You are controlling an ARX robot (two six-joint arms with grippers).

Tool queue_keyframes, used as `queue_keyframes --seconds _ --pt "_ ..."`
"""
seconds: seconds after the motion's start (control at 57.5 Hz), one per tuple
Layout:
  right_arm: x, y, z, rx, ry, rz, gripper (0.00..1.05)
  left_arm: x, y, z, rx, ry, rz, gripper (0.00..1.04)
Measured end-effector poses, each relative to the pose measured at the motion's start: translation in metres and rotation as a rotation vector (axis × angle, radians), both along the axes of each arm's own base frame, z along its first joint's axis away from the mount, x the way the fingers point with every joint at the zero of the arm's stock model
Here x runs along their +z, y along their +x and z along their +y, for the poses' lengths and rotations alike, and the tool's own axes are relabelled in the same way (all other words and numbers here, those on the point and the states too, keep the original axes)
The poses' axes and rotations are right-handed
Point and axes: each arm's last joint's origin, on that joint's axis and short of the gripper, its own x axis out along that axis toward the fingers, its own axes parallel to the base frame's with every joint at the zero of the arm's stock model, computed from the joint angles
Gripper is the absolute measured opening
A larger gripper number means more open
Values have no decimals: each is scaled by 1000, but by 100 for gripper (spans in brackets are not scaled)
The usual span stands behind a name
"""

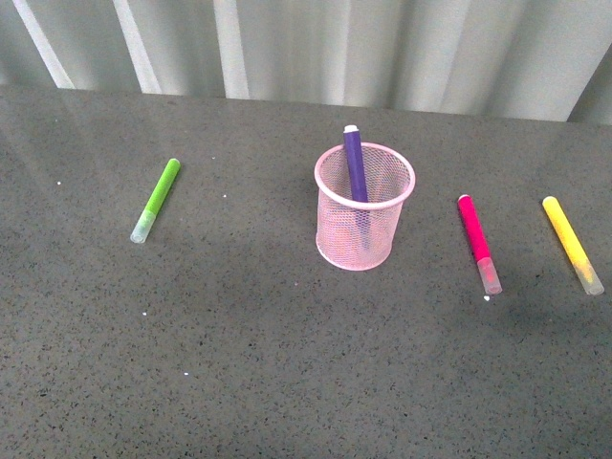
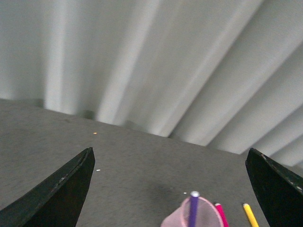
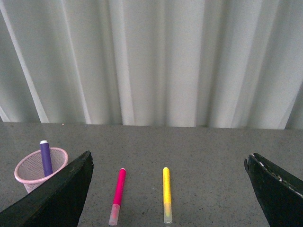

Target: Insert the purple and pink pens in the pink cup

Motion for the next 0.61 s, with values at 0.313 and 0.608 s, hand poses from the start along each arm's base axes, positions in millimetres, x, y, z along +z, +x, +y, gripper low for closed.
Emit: queue_keyframes --seconds 0.313,0.608 --pt "0 0 0 0 0 0 98 -8 -59 78 181 -24 1 98" --pt "0 0 0 -2 0 0 98 -48 -83 59 149 328 -100 39"
